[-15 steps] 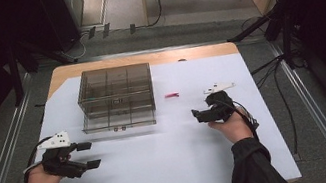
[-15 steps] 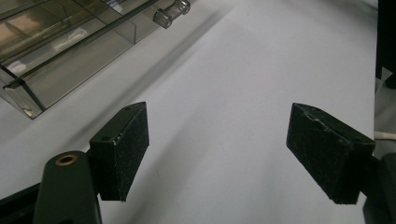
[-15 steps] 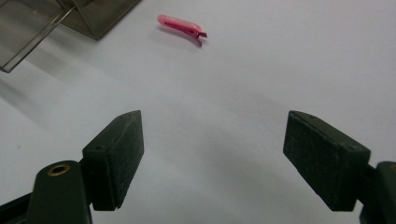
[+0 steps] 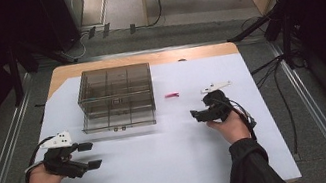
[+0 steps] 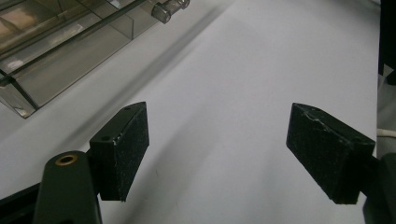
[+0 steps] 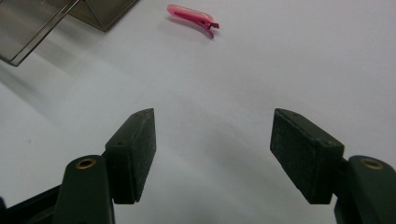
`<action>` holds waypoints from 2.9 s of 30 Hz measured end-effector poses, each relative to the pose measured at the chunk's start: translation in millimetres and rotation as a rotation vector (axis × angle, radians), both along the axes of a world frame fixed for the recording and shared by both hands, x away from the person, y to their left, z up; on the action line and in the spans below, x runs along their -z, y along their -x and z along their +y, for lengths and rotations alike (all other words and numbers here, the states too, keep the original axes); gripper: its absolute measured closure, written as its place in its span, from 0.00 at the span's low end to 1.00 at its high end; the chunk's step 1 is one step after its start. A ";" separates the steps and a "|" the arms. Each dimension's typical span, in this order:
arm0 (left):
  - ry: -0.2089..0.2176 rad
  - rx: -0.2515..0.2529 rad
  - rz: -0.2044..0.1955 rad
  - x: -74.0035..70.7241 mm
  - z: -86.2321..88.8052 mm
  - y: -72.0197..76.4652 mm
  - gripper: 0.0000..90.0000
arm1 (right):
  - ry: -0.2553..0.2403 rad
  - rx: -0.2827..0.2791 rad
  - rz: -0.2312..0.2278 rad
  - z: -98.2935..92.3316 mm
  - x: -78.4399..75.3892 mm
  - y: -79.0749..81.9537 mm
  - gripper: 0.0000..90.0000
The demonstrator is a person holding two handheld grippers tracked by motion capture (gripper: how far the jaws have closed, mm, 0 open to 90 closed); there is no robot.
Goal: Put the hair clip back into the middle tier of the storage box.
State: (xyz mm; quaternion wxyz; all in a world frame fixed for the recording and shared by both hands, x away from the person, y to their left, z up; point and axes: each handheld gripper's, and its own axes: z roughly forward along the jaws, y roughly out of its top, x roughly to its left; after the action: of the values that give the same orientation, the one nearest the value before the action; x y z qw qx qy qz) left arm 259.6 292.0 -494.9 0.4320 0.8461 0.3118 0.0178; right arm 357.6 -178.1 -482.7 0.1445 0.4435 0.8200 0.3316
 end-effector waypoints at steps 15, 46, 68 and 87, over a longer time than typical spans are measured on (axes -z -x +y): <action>0.010 -0.015 0.003 0.8 2.2 -3.1 0.25 | 0.001 -0.013 0.028 0.2 -0.1 -3.8 0.39; -0.002 -0.031 0.000 -0.4 5.2 8.1 0.25 | 0.007 -0.056 0.090 5.6 -8.5 -23.5 0.53; -0.004 -0.059 -0.001 -0.1 11.7 16.8 0.25 | 0.095 -0.124 0.107 25.6 -15.8 -46.7 0.58; -0.008 -0.044 -0.016 -0.3 6.9 17.8 0.25 | 0.183 -0.198 0.140 44.3 -18.6 -70.0 0.61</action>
State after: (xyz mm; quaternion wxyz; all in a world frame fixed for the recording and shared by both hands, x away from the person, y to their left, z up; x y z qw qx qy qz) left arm 241.8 298.9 -494.5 0.4306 0.8406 0.3269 0.0351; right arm 427.6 -133.8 -464.1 0.0933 0.3678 0.8945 0.2363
